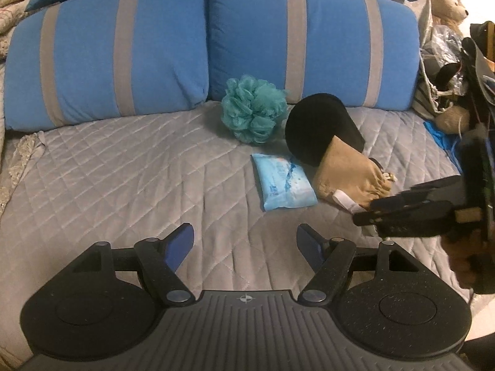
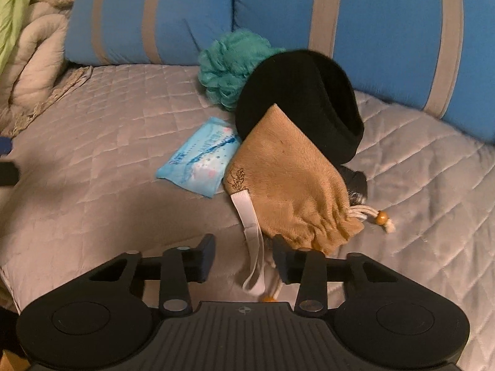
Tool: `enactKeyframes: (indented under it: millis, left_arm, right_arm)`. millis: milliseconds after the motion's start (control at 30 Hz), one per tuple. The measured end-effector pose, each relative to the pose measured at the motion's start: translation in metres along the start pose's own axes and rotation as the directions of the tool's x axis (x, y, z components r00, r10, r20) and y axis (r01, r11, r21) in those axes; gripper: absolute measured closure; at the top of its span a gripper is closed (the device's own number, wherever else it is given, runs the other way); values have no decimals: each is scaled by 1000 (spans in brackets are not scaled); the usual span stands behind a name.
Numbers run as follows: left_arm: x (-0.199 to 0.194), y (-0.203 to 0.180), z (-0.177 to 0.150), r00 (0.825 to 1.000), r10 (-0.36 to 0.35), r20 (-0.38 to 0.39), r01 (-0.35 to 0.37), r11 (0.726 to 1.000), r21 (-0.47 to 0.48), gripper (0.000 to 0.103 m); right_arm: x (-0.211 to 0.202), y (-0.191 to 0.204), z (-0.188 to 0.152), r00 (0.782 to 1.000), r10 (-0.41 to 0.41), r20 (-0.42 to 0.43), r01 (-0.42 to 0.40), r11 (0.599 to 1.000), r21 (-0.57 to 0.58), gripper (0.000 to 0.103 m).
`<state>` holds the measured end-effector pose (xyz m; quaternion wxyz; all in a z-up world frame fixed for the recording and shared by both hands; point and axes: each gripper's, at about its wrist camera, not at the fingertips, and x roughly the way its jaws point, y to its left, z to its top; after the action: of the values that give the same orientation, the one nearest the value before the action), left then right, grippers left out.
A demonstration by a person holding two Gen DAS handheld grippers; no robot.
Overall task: Organize soft objects
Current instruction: 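Grasp the white strap with the right gripper while the left gripper approaches the blue packet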
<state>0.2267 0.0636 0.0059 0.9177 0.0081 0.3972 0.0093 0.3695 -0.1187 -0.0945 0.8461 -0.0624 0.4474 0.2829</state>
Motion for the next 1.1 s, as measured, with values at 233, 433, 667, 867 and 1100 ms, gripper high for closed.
enactKeyframes:
  millis: [233,433,667,867,1100]
  left_arm:
    - [-1,-1,1,1000,-13,-9,13,1000,5,30]
    - [0,-2,2,1000,-23,-11,23,1000,-5,30]
    - [3,-10,1,999,-32,0,32,999,14,30]
    - [9,-19,1,998,-53,20,52,998,41,30]
    - [26,-26,7,999,-45,27,44,999,29,30]
  right_arm:
    - [19,-4,3,998,8,-65,-5,999,39,83]
    - [11,0,-1,998,19,-61,-19,1000,-1,98]
    - [-15,3,-1,1000,13,-24,-14,999,-29,99]
    - [-41,2,-3,999,-38,-12,38,999,-27,99]
    - [-76,-1,-13,998,-70,-3,70,998,-5,99]
